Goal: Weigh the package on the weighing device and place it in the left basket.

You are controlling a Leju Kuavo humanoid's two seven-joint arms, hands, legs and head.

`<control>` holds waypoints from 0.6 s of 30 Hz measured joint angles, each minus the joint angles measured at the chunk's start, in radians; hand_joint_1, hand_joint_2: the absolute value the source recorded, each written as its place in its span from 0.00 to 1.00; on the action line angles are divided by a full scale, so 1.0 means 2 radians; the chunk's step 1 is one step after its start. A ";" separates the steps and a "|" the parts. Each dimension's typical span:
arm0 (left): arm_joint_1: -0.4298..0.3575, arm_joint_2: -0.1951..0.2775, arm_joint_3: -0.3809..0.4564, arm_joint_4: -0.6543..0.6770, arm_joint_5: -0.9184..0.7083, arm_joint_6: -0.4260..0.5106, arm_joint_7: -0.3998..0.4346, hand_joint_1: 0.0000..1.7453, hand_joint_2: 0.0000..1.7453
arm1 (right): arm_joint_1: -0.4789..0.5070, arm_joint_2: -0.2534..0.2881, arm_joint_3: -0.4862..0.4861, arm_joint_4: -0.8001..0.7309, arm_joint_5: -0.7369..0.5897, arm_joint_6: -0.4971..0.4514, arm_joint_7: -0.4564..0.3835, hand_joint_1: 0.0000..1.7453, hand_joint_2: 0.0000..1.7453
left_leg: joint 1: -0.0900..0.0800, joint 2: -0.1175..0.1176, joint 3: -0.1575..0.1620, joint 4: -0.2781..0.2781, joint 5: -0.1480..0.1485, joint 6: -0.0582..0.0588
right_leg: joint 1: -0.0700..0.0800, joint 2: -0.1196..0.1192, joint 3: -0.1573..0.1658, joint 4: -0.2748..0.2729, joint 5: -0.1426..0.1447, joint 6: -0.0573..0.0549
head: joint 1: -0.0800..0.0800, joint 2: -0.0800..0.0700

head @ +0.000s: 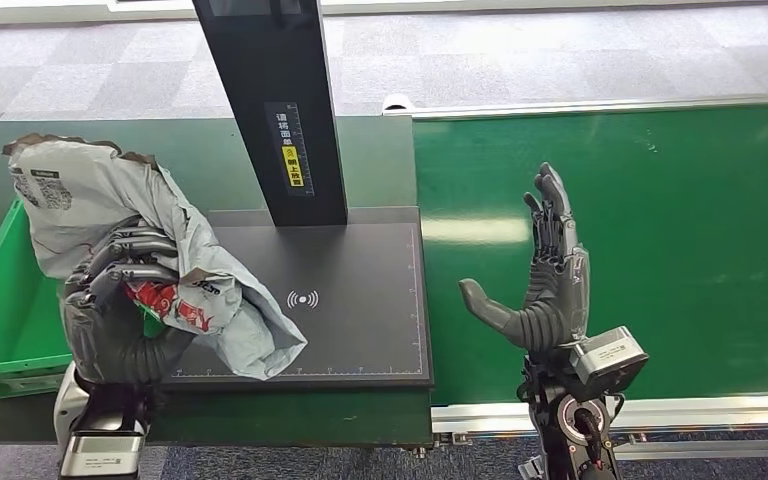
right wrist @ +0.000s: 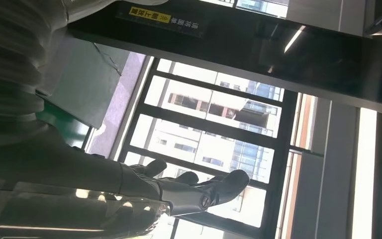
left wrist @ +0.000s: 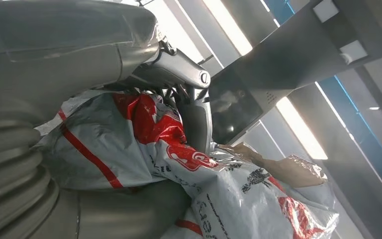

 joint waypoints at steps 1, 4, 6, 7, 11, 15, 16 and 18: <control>0.000 0.000 0.000 -0.001 0.000 0.000 0.000 1.00 1.00 | 0.000 0.000 0.000 0.000 0.000 0.000 0.000 0.00 1.00 | 0.000 0.000 0.000 0.000 0.000 0.000 | 0.000 0.000 0.000 0.000 0.000 0.000 | 0.000 0.000; 0.001 0.001 0.001 -0.005 -0.002 0.013 0.000 1.00 1.00 | 0.000 0.000 -0.002 0.000 0.001 0.000 0.000 0.00 1.00 | 0.000 0.000 0.000 0.000 0.000 0.000 | 0.000 0.000 0.000 0.000 0.000 0.000 | 0.000 0.000; -0.002 0.001 0.006 -0.006 -0.004 0.039 0.004 1.00 1.00 | 0.000 0.000 -0.003 0.000 0.003 0.000 -0.001 0.00 1.00 | 0.000 0.000 0.000 0.000 0.000 0.000 | 0.000 0.000 0.000 0.000 0.000 0.000 | 0.000 0.000; -0.007 0.001 0.011 -0.005 -0.010 0.054 0.014 1.00 1.00 | 0.001 0.000 -0.003 -0.001 0.004 0.000 -0.002 0.00 1.00 | 0.000 0.000 0.000 0.000 0.000 0.000 | 0.000 0.000 -0.001 0.000 0.000 0.000 | 0.000 0.000; -0.104 0.015 0.056 0.098 -0.086 0.086 0.127 1.00 1.00 | -0.005 0.000 0.002 -0.002 0.004 0.001 -0.004 0.00 1.00 | 0.000 -0.002 0.000 0.000 0.001 -0.001 | 0.000 -0.002 0.000 0.000 0.001 -0.001 | 0.000 0.000; -0.241 0.045 0.098 0.321 -0.176 0.109 0.181 1.00 1.00 | -0.021 0.001 0.022 0.003 -0.004 0.001 -0.004 0.00 1.00 | 0.001 0.002 0.000 0.000 0.003 -0.002 | 0.001 0.001 -0.001 0.000 0.004 -0.003 | 0.000 0.000; -0.268 0.052 0.102 0.373 -0.196 0.115 0.196 1.00 1.00 | -0.026 0.001 0.028 0.005 -0.006 0.001 -0.004 0.00 1.00 | 0.001 0.003 0.000 0.000 0.004 -0.002 | 0.001 0.002 -0.001 0.000 0.004 -0.004 | 0.000 0.000; -0.313 0.064 0.106 0.463 -0.229 0.120 0.231 1.00 1.00 | -0.034 0.003 0.038 0.009 -0.009 0.001 -0.003 0.00 1.00 | 0.001 0.005 0.000 0.000 0.004 -0.002 | 0.001 0.004 -0.002 0.001 0.005 -0.004 | 0.000 0.000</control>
